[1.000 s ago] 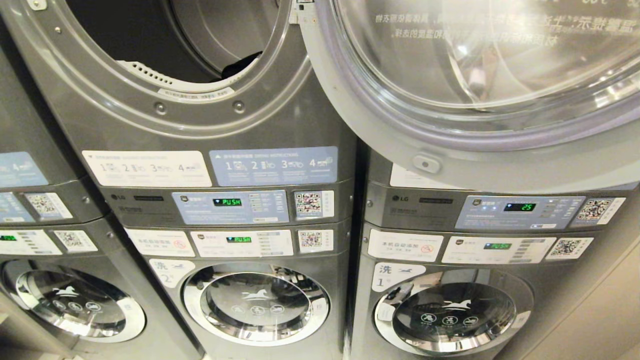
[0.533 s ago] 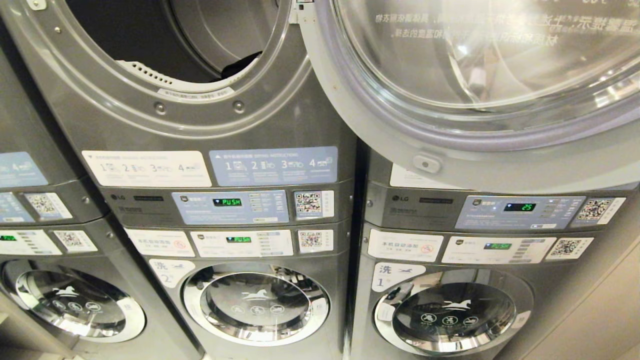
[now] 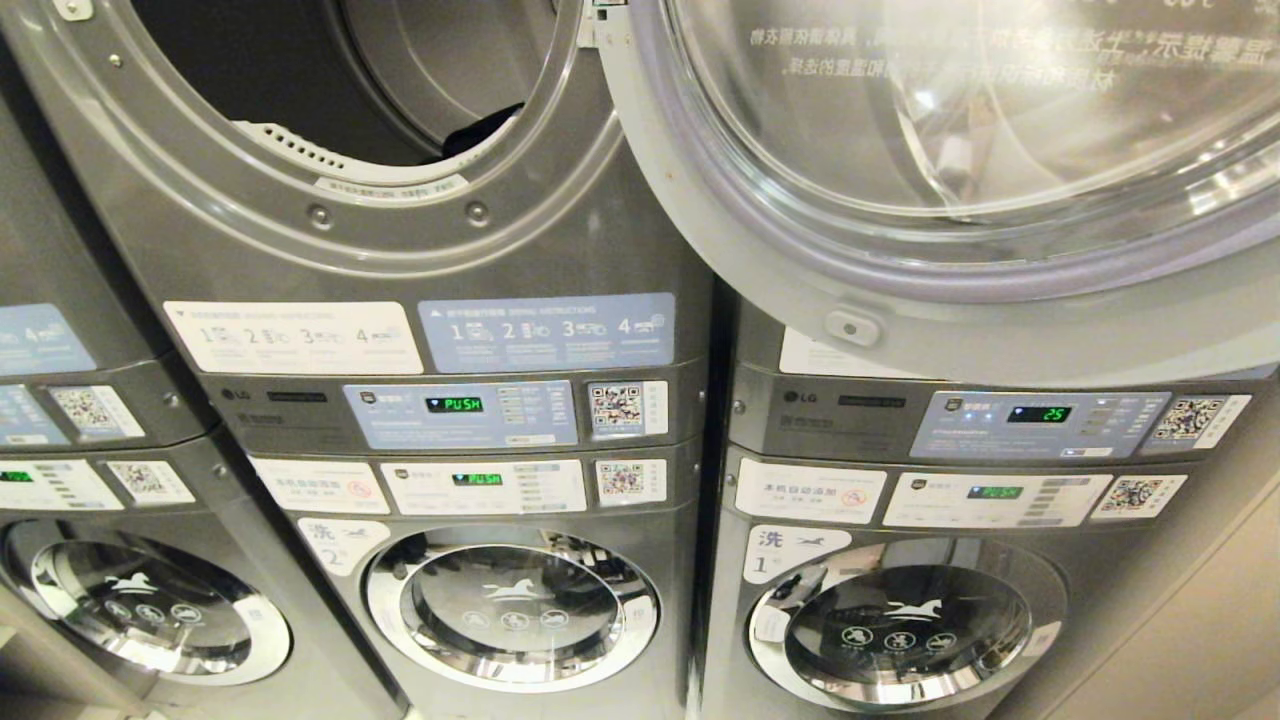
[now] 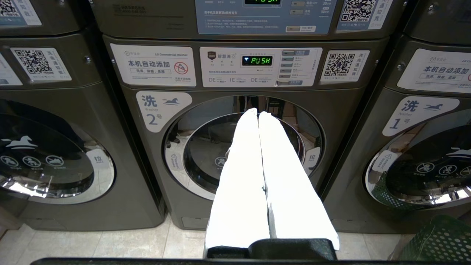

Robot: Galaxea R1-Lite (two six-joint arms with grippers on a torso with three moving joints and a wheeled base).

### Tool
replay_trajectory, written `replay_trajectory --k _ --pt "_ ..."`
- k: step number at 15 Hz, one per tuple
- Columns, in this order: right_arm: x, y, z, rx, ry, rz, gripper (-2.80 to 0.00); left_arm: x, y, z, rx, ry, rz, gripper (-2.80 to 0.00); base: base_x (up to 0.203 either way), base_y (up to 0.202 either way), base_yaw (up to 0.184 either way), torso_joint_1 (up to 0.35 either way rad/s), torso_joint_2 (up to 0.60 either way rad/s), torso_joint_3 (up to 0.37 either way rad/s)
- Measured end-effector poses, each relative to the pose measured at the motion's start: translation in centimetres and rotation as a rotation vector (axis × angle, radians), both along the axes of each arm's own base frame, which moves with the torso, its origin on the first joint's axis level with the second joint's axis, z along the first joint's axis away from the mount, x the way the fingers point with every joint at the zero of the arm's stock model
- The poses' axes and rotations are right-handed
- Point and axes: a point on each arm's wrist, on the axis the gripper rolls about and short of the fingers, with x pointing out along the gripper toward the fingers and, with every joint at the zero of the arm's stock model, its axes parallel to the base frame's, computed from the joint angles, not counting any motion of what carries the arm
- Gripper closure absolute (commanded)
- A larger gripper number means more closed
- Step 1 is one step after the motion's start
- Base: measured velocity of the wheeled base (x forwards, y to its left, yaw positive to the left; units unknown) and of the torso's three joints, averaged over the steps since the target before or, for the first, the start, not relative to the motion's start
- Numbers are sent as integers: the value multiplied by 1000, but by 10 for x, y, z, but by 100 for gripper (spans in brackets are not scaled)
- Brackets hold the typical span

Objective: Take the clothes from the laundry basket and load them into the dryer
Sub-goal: Close the dryer

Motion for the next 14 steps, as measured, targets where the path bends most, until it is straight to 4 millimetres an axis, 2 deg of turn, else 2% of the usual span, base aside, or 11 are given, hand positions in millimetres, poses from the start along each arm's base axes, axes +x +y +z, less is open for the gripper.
replay_trajectory --k 5,10,14 --pt "13 0 1 -2 -2 3 0 0 0 0 -2 0 0 0 0 0 0 3 5 120" --pt "17 0 -1 -3 13 2 0 0 0 0 -2 0 -1 0 0 0 0 2 2 197" --pt "28 -1 -1 -13 21 -15 0 0 0 0 -2 0 0 0 0 0 0 -5 0 54"
